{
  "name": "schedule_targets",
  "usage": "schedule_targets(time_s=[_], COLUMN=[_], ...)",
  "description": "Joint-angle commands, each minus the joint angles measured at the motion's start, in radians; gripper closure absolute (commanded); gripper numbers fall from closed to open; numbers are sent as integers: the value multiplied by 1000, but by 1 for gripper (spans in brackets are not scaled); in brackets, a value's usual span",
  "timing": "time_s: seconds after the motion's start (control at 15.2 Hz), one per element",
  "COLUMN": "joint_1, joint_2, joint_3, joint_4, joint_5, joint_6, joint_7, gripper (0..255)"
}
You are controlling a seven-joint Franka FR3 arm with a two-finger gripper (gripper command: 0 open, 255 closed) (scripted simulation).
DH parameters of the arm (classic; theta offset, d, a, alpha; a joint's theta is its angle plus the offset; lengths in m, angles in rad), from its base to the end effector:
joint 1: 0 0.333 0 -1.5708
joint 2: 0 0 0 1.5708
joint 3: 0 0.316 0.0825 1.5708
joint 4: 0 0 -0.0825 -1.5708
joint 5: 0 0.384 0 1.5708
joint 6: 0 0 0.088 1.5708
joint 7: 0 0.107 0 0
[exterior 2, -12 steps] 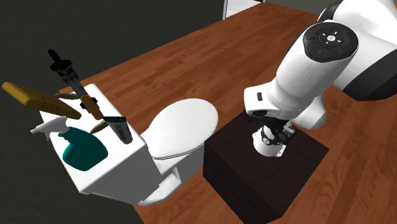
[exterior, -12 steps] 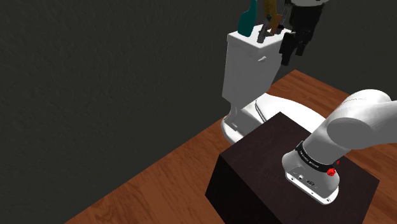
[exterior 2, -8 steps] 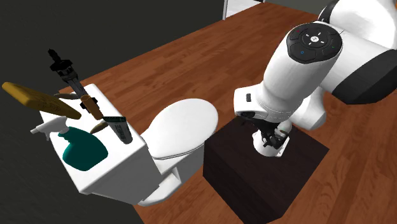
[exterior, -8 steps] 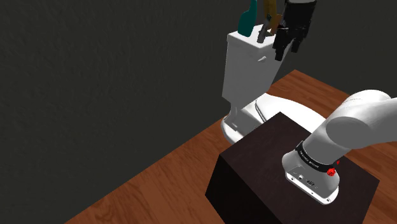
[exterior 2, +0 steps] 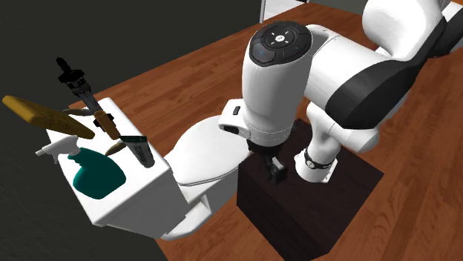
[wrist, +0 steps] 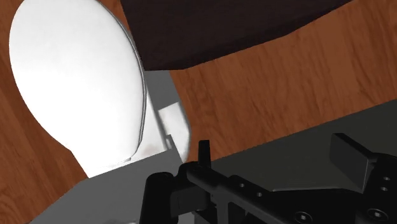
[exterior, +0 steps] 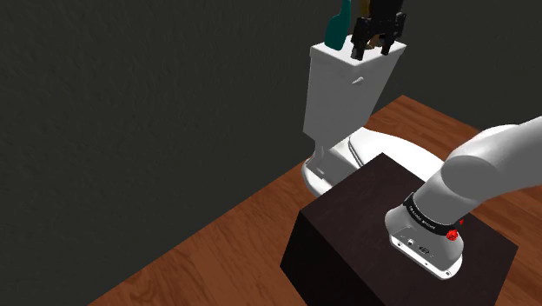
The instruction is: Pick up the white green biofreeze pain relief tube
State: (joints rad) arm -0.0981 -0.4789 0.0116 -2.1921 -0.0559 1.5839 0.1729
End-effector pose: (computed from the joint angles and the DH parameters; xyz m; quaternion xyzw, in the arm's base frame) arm 0.3910 -0.0391 0.5614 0.9892 -0.1277 -0.0632 0.0332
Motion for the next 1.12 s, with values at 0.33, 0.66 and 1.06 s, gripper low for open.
schedule_targets(time_s=[0.33,0.66,1.06], joint_1=[-66,-108,-167], joint_2=[225,377,559], joint_3=[-58,-105,-164], joint_4=[214,388,620], joint_5=[19,47,101], joint_6=[44,46,21], joint_7=[83,132,182], gripper=[0,0,0])
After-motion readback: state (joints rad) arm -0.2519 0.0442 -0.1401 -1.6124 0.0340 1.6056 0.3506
